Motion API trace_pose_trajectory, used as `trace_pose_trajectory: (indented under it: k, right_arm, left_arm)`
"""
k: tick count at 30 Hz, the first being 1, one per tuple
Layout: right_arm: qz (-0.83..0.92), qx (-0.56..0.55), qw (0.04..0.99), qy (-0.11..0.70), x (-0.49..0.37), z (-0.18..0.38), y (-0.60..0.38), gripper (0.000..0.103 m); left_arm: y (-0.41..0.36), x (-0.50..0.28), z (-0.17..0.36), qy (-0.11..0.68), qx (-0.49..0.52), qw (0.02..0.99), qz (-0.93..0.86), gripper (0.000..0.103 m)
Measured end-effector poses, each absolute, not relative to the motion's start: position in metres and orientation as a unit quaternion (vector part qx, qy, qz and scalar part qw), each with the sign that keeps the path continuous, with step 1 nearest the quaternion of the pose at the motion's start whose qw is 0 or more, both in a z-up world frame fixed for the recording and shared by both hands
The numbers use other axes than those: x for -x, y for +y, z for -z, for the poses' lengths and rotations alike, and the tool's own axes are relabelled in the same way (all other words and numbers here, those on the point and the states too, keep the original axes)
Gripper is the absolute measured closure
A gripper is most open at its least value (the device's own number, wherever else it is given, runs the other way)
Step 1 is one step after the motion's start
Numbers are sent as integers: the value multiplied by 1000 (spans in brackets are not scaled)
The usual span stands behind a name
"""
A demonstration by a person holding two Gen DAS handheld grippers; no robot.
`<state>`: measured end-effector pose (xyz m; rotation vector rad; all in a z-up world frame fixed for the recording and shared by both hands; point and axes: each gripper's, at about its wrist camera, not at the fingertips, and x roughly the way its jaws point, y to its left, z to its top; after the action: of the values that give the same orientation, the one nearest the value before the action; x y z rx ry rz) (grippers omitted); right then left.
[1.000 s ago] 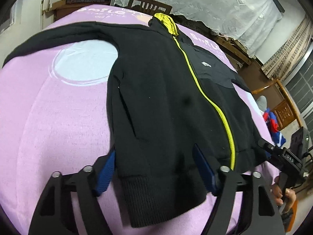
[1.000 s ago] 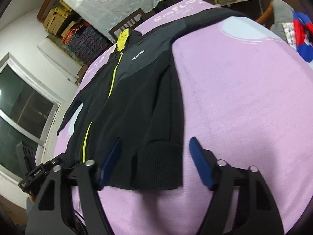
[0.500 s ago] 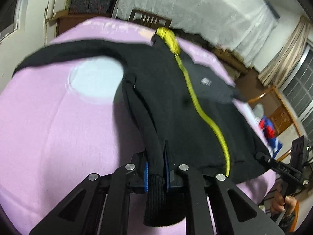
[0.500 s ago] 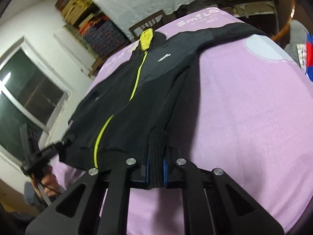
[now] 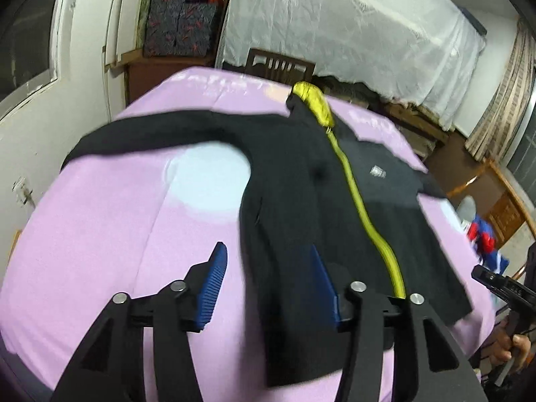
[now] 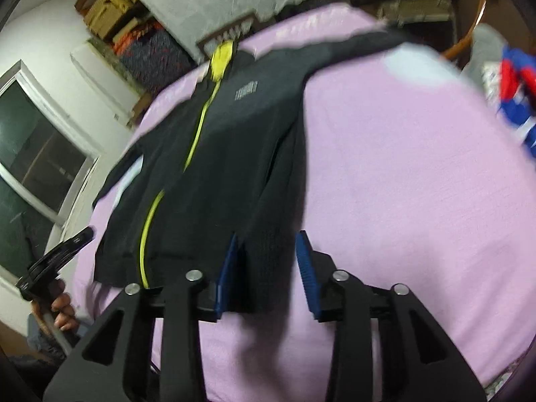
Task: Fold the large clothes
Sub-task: 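Grasp the sleeve cuff nearest the right gripper and lift it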
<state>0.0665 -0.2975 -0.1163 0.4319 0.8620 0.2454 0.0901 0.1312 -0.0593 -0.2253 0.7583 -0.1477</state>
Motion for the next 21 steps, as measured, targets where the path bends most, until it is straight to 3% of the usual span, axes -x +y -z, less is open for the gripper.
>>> trace_pose_trajectory:
  k: [6,11,15,17,20,21]
  right_arm:
    - [-173,-195,884,388,-127,89,-271,66]
    - [-199,-236,856,414,-206,110,-243,66]
    - [-195,-246,840,442,-244,133,-235,56]
    - [-199,-263,833,445,-251,146,-242,57]
    - [-203,-270,826,451,-251,150,-255,75]
    - [-197,-269,827,453,-251,150,-259,86]
  left_arm:
    - [64,-158,61,381,53,915,120,45]
    - [46,-211,95,423,47,899,104,39]
    - [61,-232,122,437,69,893,82,34]
    - [69,-231,122,442,70,891,74,29]
    - [80,-232,120,438,59,895,62,29]
    - [88,-235,116,435,59,897,49,29]
